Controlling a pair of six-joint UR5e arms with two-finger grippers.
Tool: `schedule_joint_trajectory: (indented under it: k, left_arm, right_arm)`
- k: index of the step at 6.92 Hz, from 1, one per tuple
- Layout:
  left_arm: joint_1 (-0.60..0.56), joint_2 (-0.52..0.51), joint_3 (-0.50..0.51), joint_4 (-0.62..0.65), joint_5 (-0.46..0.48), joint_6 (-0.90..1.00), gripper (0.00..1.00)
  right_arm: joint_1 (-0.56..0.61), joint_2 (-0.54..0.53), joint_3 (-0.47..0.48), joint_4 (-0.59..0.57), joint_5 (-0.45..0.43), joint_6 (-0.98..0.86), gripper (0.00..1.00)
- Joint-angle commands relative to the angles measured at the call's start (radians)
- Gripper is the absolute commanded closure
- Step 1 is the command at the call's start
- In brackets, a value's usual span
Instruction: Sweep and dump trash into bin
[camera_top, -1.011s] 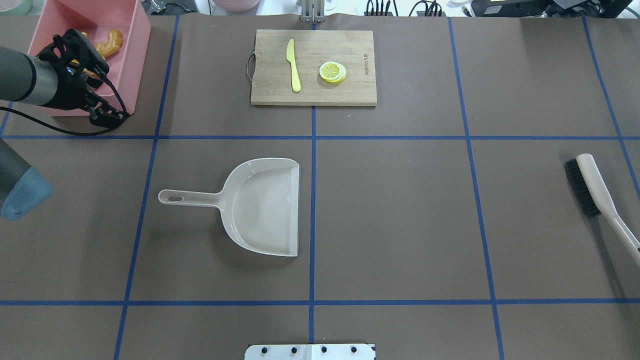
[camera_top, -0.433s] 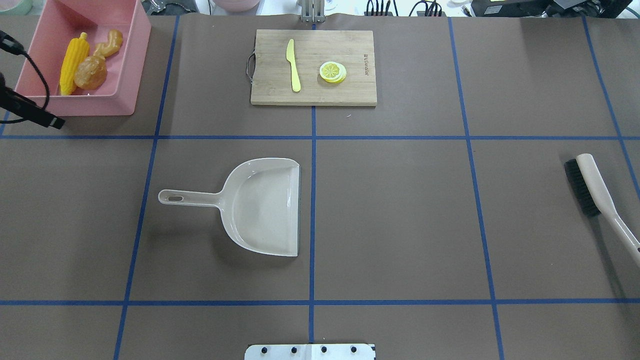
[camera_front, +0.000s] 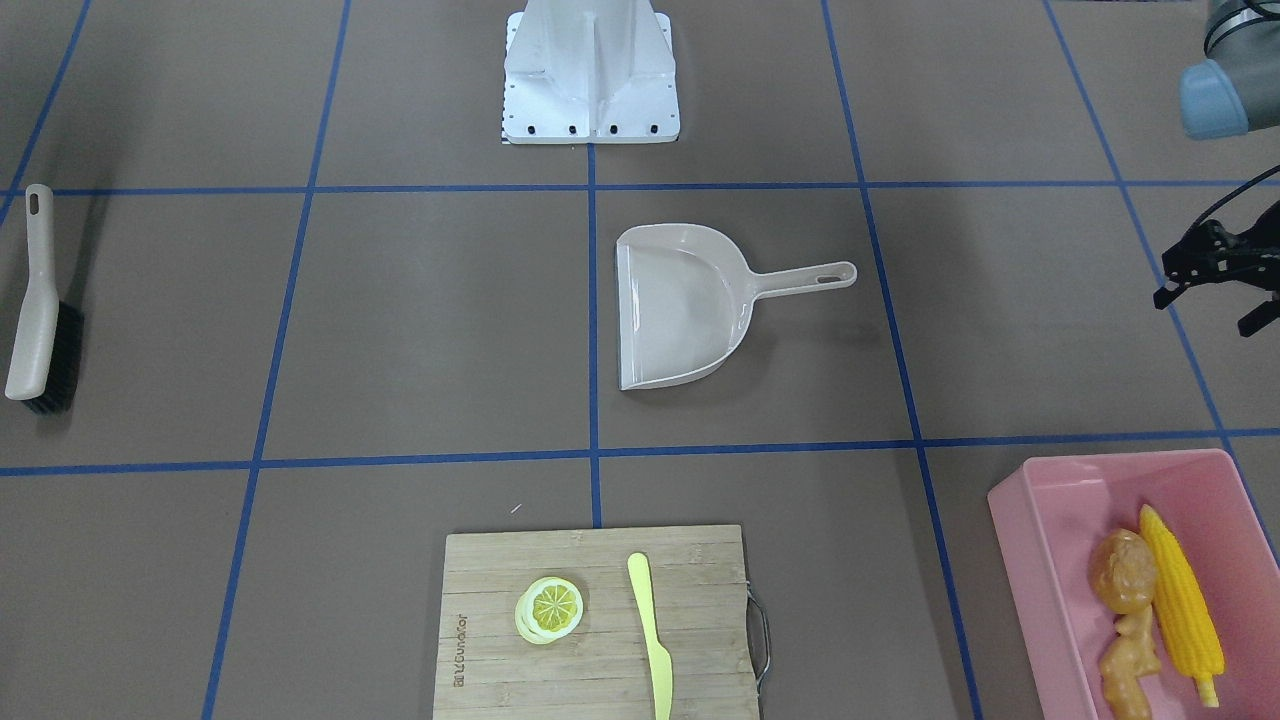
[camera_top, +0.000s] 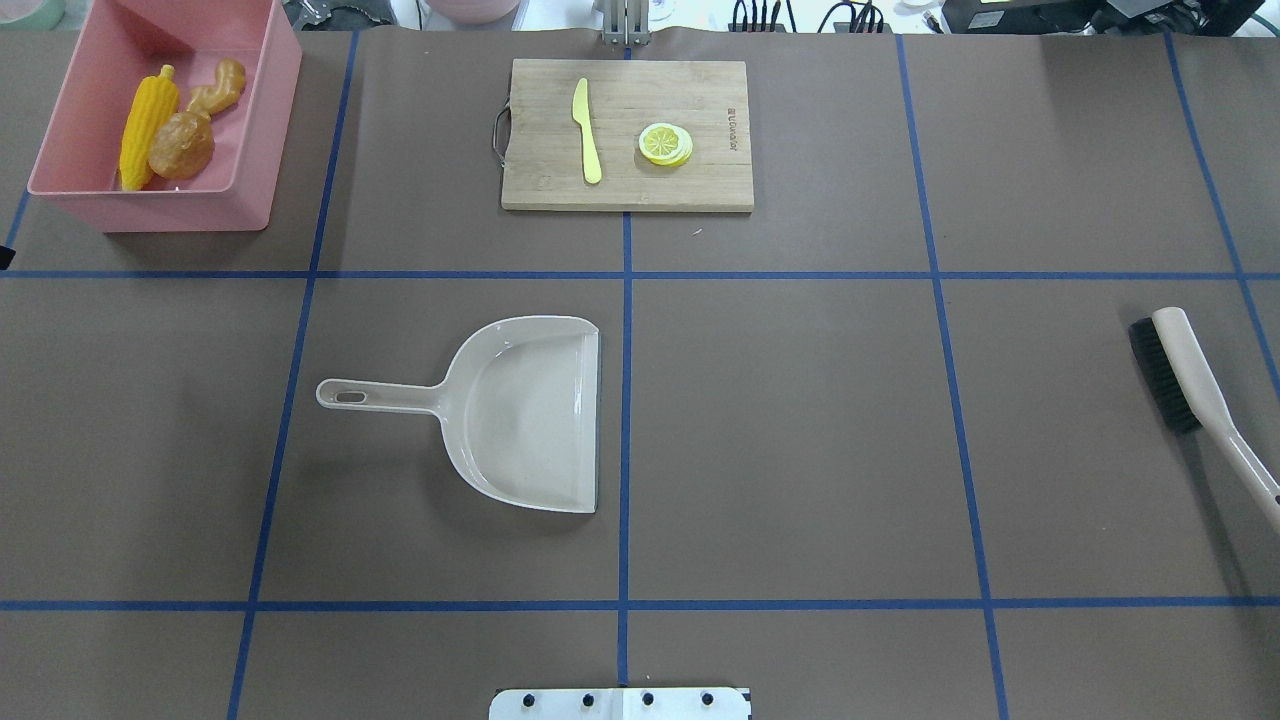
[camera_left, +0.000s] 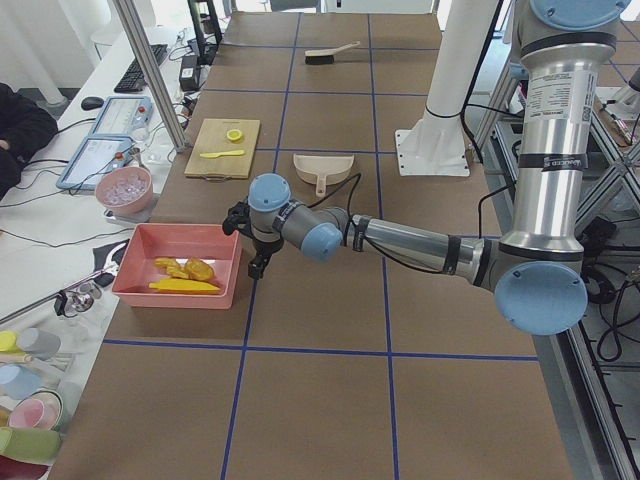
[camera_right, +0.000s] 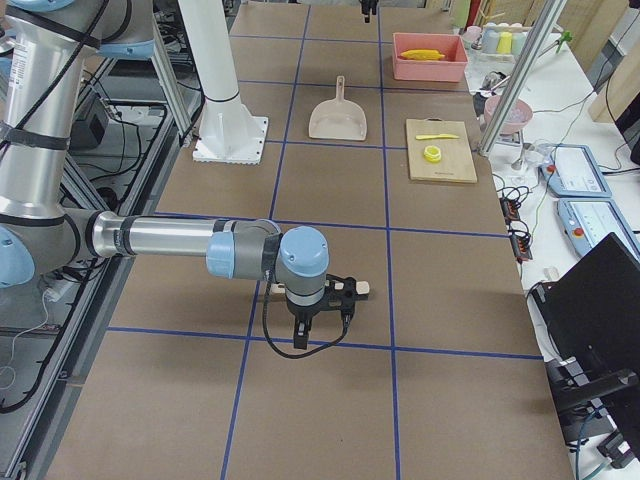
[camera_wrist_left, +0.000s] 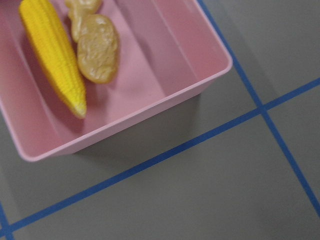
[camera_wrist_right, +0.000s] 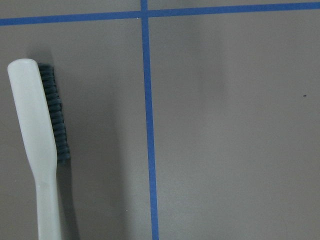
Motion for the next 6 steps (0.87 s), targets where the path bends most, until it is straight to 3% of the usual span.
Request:
schedule_joint_trajectory:
  k: [1,3,6]
  left_arm:
    - [-0.124,0.066,-0.004,0.005,-0.104,0.000,0.02]
    - [-0.204,0.108,0.033,0.054,-0.148,0.001,0.02]
    - [-0.248,0.106,0.062,0.253,-0.102,0.141,0.02]
  right_arm:
    - [0.000,0.000,0.000,0.000,0.000,0.000,0.00]
    - [0.000,-0.002,0.000,0.001,0.000,0.000,0.00]
    - [0.000,-0.002,-0.003,0.000,0.000,-0.001,0.00]
